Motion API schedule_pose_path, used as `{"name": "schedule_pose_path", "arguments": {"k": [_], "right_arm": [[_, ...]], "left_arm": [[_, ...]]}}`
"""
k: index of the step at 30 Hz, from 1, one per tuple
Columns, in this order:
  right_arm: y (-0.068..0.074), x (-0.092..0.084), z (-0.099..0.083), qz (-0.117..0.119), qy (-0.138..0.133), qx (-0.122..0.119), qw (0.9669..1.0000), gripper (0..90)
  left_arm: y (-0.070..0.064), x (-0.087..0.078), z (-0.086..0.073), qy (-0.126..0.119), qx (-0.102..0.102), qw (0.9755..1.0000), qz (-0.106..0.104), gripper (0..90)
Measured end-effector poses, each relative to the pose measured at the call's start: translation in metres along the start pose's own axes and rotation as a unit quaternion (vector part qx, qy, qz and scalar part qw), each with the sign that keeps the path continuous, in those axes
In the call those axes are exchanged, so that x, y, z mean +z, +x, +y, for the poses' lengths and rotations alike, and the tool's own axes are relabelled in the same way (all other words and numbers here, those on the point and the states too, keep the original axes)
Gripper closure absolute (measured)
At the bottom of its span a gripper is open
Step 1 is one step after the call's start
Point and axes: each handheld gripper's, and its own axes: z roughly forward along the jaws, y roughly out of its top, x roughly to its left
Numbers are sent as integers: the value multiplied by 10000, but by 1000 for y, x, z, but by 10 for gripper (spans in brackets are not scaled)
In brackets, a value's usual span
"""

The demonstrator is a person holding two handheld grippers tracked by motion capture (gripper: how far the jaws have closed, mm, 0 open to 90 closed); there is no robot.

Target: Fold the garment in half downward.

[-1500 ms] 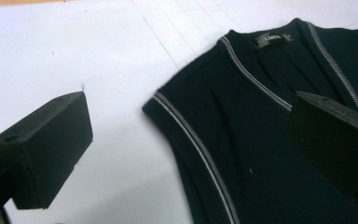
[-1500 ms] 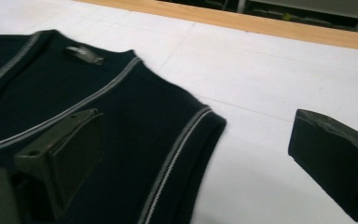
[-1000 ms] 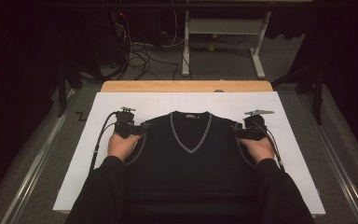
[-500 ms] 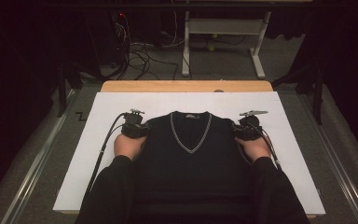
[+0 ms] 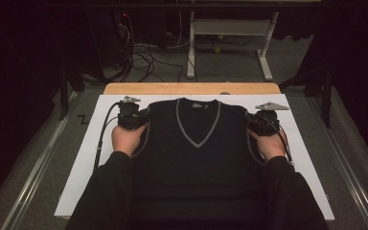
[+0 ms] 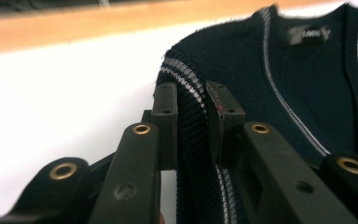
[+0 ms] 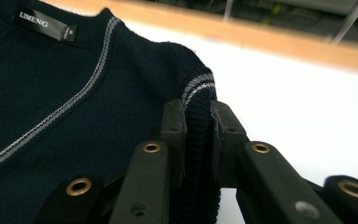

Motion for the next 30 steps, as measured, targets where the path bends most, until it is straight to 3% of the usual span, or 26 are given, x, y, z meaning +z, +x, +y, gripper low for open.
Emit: {"name": "schedule_pose_path", "arguments": {"k": [2,3,10,14,23,30], "right_arm": [[-1,-8,10,-62,-228,-34,9997,786],[-2,-18,20,-85,-491,20,9988,785],[-2,-38,44,-201,-1032,-144,9944,785],[-1,-47,56,-288,-1199,-282,9920,785],[3,-41,42,-194,-947,-335,9947,784],[5,-46,27,-51,-999,-324,9945,784]], "left_arm": [[0,-8,9,-203,-5,9998,31,716],[-1,-13,14,-307,-18,9995,44,716],[-1,-39,38,-829,97,9964,135,716],[-1,-45,43,-903,101,9958,118,716],[2,-36,24,-666,78,9977,-17,715],[3,-42,7,-708,82,9972,-233,715]]}}
